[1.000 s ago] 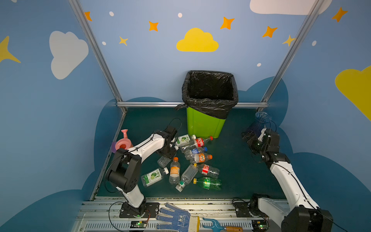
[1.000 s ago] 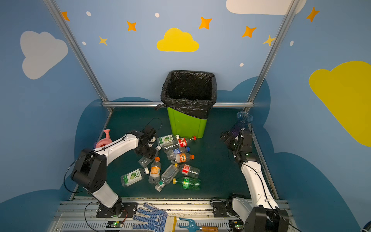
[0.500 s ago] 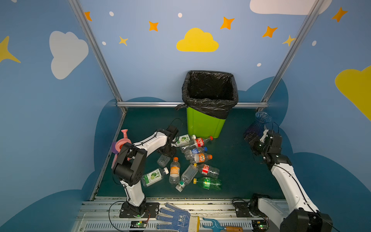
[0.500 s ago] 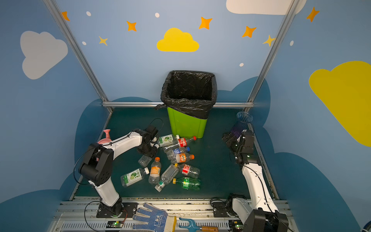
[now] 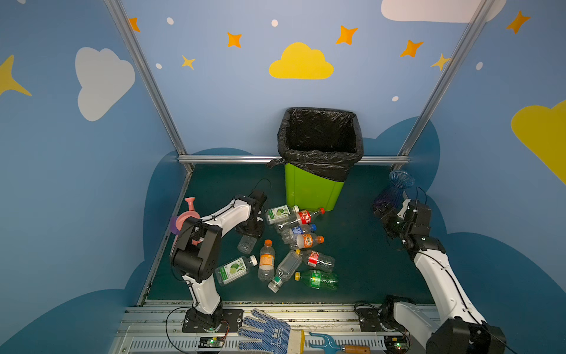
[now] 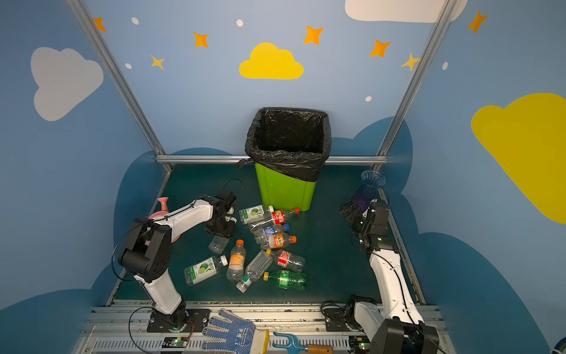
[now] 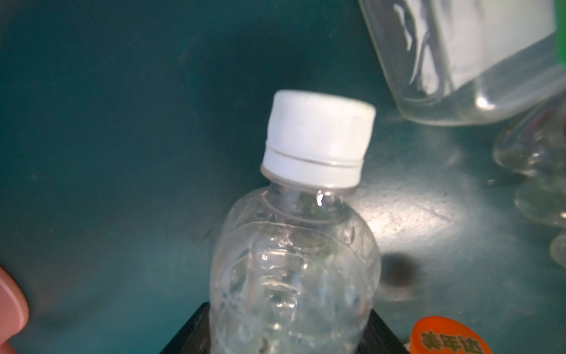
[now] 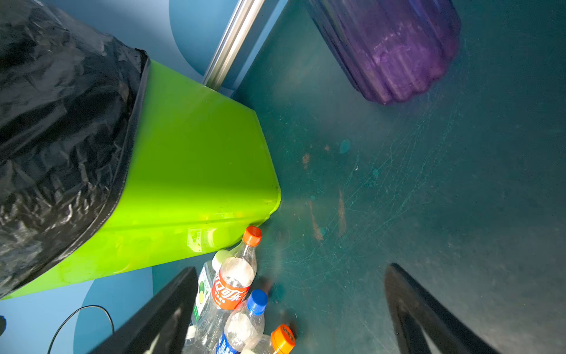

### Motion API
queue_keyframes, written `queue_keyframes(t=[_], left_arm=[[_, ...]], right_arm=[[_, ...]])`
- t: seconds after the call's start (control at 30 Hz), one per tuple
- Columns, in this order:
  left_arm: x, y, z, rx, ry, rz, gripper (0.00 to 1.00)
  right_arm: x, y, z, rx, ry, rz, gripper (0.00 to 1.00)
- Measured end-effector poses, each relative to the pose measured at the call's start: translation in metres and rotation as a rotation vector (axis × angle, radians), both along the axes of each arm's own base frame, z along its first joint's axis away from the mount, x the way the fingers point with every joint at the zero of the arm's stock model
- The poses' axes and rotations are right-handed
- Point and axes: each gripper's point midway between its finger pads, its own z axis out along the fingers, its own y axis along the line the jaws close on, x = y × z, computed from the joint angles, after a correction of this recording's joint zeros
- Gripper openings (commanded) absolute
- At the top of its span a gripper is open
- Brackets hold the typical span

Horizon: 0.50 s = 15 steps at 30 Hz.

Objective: Throw the plastic bottles in the bin
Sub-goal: 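Close the left gripper on the clear white-capped water bottle, then lift the water bottle with the left gripper over the bin and open it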

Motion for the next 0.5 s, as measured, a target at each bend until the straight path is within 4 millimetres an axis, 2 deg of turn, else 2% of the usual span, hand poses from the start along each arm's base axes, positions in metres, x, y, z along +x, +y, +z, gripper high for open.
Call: queue_keyframes(t=[0.13, 0.33, 0.5], left_arm=[[-0.0006, 0.0001, -0.0022, 0.001, 0.007, 0.001, 0.76], [-0.0011, 0.0001, -0.0048, 0.000, 0.017, 0.002, 0.72], [-0.0012, -0.0016, -0.0077, -0.015, 0.029, 0.009, 0.52]], right_arm=[[-0.0001, -0.0008, 0.0006, 0.002, -0.002, -0.001, 0.93], [-0.0005, -0.0014, 0.0021, 0.007, -0.006, -0.004, 0.93], [-0.0009, -0.0019, 0.0016, 0.017, -0.004, -0.008, 0.94]])
